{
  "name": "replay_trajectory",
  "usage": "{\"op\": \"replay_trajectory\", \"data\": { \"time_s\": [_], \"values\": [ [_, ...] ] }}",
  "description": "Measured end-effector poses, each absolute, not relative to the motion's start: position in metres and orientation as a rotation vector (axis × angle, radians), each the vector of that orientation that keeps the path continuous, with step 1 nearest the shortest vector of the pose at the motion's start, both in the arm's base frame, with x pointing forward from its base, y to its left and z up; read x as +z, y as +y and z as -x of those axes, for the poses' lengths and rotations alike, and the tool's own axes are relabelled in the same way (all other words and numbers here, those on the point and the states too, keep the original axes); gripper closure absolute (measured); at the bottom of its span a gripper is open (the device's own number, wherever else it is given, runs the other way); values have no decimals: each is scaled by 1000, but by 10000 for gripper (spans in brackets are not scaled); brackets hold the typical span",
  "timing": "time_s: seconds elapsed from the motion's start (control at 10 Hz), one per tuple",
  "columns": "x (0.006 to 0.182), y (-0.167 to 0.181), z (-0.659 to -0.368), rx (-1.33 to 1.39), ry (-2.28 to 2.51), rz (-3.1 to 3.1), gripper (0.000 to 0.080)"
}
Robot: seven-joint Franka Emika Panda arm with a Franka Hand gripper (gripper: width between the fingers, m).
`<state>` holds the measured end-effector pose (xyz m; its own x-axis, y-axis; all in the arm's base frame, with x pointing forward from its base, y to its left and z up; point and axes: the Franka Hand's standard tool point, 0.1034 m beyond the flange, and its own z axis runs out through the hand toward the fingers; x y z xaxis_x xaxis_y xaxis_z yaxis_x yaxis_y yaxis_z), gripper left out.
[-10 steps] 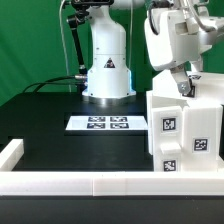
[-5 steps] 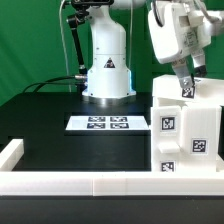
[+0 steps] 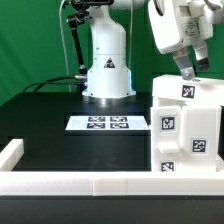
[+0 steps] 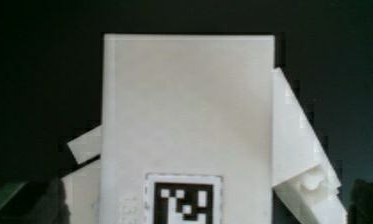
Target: Assemble cabinet
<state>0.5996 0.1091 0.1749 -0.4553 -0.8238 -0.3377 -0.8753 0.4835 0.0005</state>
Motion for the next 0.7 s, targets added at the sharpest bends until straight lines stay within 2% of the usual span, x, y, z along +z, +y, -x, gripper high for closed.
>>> {"op": "replay_trajectory", "data": {
  "time_s": [0.1,0.7],
  "values": [
    [175,109,-599,251,2433,1457,2],
    [179,118,-604,167,1676,2330,2]
  ]
}}
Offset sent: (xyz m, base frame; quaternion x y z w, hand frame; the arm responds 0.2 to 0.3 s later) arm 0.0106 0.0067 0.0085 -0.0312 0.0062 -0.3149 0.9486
